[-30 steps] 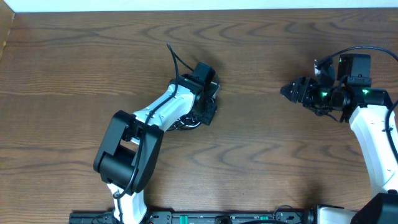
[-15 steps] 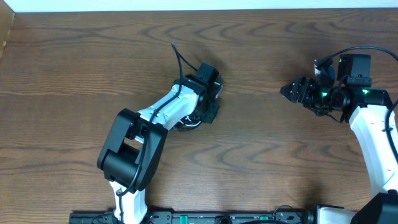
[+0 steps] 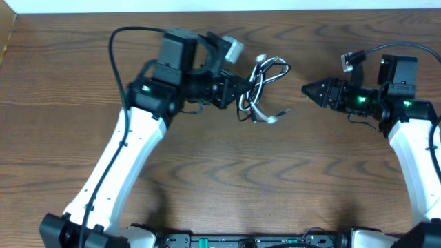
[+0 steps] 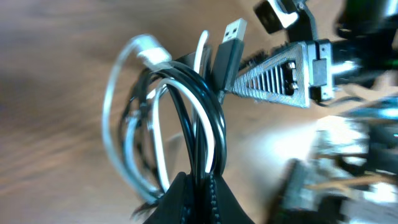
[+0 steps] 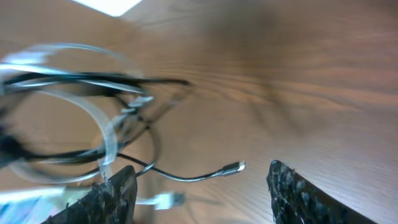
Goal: Untangle cables
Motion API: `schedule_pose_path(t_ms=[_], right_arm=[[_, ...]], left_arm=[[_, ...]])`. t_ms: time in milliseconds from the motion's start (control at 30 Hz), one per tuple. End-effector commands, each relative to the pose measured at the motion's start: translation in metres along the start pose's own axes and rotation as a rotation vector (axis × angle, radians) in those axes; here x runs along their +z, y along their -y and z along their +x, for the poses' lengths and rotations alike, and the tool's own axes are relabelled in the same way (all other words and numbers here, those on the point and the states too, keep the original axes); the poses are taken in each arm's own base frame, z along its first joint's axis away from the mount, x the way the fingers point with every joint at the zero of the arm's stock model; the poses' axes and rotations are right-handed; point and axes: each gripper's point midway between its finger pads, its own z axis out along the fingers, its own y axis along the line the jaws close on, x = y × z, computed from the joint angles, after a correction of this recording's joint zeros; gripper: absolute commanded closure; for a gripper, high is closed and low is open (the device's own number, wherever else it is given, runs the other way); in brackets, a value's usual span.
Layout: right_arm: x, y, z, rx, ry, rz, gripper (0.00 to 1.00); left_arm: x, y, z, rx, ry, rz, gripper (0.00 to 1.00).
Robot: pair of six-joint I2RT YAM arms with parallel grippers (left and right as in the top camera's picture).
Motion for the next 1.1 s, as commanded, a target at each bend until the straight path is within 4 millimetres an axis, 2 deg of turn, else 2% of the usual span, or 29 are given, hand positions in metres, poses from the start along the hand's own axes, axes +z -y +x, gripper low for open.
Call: schedule_pose_path(t_ms=[0, 267, 367, 400, 667, 867, 967, 1067], right_arm=[[-0.012, -0.044, 0.002, -0.076, -0.016, -0.204, 0.36], [-0.008, -0.064, 0.006, -0.120, -0.039, -0.279, 0.34], [0.002, -0.048, 0.000, 0.017, -0.017, -0.153, 0.39], [0.007, -0.044, -0.002, 0.045, -0.001, -0.108, 0.39], [0.050, -0.047, -0.011, 0.077, 0.100, 0.068, 0.36], [0.089, -0.030, -0.035, 0.108, 0.240, 0.166, 0.36], [0.105, 0.004, -0.039, 0.144, 0.268, 0.263, 0.37], [0.104, 0.054, -0.025, 0.196, 0.216, 0.419, 0.46]], left_arm=[[-0.008, 0.014, 0.002, -0.125, -0.027, 0.263, 0.93], [-0.016, 0.028, -0.019, -0.184, 0.011, 0.369, 0.93], [-0.017, 0.029, -0.026, -0.212, 0.023, 0.374, 0.92], [-0.017, 0.030, -0.029, -0.234, 0.026, 0.377, 0.92], [-0.020, 0.034, -0.042, -0.326, 0.041, 0.396, 0.93], [-0.021, 0.038, -0.040, -0.399, 0.012, 0.422, 0.93], [-0.022, 0.041, -0.039, -0.417, -0.003, 0.439, 0.93], [-0.025, 0.040, -0.045, -0.366, 0.024, 0.441, 0.92]])
